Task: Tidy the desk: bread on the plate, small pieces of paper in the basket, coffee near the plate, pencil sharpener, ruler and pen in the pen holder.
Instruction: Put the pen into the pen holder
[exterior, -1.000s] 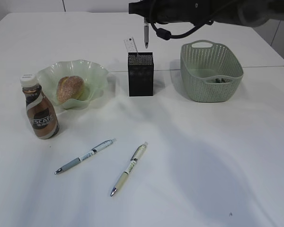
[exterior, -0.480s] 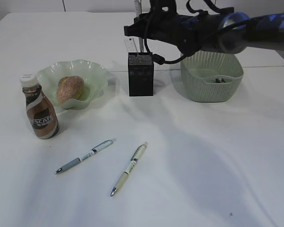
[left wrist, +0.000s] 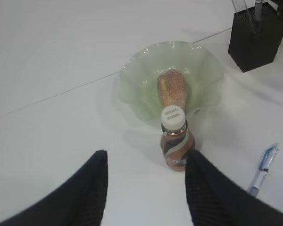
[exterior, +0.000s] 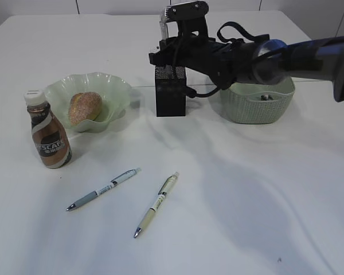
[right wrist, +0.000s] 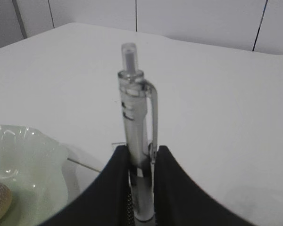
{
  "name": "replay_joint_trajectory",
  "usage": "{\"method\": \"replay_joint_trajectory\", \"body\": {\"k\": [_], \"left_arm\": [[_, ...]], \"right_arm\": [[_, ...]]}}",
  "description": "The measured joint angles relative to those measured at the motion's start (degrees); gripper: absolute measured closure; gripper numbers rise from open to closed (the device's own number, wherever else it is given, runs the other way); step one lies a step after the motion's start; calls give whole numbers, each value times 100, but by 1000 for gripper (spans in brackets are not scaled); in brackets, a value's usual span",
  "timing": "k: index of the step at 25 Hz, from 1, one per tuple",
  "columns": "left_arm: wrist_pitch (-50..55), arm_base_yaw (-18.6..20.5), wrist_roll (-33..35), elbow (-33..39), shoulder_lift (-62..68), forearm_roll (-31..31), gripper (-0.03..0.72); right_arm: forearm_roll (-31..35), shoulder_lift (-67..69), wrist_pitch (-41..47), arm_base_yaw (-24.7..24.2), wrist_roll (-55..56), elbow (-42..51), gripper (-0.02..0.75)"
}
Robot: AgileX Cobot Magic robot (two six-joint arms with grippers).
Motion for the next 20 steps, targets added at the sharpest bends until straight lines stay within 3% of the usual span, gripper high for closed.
{"method": "replay_joint_trajectory", "body": {"k": [20], "left_arm": [[-46,0,0,0,0,30,319]], "right_arm": [[-23,77,-21,0,-12,0,602]]}}
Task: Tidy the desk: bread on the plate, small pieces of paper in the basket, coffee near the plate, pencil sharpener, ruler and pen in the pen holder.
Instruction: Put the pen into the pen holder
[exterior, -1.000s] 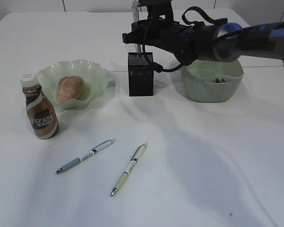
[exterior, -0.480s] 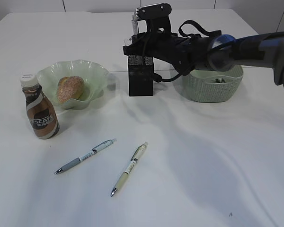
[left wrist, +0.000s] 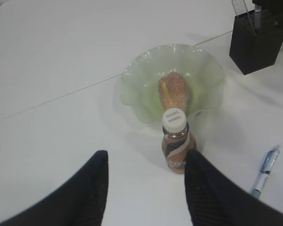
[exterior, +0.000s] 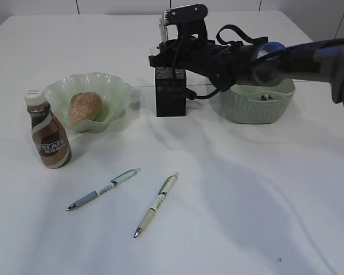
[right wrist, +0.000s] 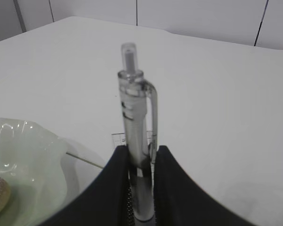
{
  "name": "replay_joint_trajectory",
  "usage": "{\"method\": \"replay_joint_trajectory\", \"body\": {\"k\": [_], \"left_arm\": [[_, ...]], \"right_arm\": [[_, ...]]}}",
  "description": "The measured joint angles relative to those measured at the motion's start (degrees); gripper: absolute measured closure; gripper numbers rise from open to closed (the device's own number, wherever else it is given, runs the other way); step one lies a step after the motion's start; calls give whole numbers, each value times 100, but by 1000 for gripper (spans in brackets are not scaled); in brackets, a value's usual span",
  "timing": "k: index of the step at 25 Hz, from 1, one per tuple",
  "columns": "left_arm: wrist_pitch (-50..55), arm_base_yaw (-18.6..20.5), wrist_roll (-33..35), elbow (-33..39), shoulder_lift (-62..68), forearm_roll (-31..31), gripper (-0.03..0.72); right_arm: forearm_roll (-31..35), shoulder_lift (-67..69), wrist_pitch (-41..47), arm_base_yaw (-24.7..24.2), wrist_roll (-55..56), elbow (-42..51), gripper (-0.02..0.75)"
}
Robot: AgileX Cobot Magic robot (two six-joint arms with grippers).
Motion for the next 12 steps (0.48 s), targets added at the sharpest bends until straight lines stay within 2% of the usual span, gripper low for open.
{"method": "replay_joint_trajectory", "body": {"k": [8,11,12], "left_arm": [[-152,0,0,0,0,0,319],[-201,0,0,0,0,9,319],[-201,0,0,0,0,9,319]], "right_arm": [[0,0,0,0,0,0,577],[0,0,54,0,0,0,547],[0,0,185,0,0,0,509]]}}
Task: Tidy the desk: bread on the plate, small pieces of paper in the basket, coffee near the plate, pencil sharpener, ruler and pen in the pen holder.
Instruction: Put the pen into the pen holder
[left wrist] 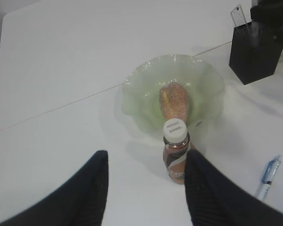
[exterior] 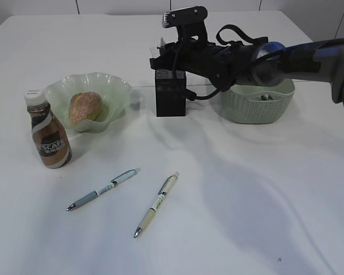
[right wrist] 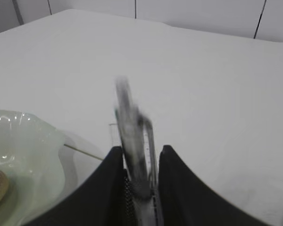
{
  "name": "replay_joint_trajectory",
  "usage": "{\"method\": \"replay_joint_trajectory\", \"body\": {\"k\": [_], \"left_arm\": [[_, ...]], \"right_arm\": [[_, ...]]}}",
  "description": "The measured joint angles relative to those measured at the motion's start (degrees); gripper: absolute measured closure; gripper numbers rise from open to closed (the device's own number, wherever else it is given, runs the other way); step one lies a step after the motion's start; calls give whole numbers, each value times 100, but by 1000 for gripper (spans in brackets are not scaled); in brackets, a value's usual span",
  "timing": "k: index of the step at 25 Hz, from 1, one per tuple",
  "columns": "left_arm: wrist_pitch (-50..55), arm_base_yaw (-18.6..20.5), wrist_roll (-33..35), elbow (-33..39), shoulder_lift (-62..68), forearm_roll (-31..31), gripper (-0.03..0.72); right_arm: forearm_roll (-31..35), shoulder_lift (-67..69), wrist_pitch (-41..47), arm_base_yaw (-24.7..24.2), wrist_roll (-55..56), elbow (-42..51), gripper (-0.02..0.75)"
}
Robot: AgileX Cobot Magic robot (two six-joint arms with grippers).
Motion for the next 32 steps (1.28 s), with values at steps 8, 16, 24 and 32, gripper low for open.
{"method": "replay_joint_trajectory", "body": {"k": [8,16,24,32], "left_arm": [[-11,0,0,0,0,13,323],[-11,0,0,0,0,17,323],[-19,0,0,0,0,17,323],[-9,0,0,-24,0,-17,323]], "right_arm": [[0,0,251,0,0,0,437],[11,-441,1348,0,11,-144,435],[106,-1311,3303,0,22,-329,437],[920,-2281,5211,0,22,-339,437]]}}
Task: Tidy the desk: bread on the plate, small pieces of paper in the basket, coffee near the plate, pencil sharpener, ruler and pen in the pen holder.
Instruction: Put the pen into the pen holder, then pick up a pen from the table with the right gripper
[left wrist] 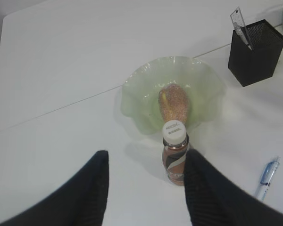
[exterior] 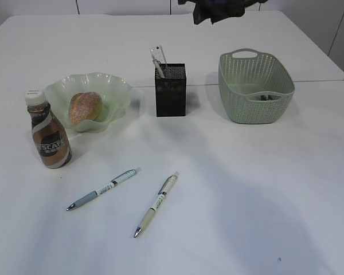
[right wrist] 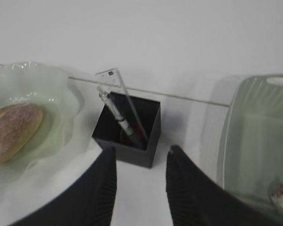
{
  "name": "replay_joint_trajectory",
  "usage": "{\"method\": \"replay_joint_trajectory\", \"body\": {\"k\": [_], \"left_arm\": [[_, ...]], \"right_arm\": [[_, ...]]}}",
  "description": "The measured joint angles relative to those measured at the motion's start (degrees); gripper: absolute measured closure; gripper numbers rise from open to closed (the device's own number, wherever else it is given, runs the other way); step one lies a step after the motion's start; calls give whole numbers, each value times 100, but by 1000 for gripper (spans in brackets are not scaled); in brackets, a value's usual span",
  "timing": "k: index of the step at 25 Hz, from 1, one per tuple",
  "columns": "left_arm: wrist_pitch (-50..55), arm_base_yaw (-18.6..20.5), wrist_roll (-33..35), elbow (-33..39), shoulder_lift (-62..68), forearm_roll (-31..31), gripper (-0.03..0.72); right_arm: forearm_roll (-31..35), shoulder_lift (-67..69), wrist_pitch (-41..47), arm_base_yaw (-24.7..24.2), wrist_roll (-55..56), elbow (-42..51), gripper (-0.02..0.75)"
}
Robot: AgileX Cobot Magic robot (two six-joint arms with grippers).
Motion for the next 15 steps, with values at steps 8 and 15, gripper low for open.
{"method": "replay_joint_trajectory", "body": {"k": [8,15], "left_arm": [[241,0,0,0,0,-206,324],[555,0,0,0,0,-228,324]], "right_arm": [[386,-512,1920,0,9,-11,437],[904,-705,2882,173,-28,-11,438]]}}
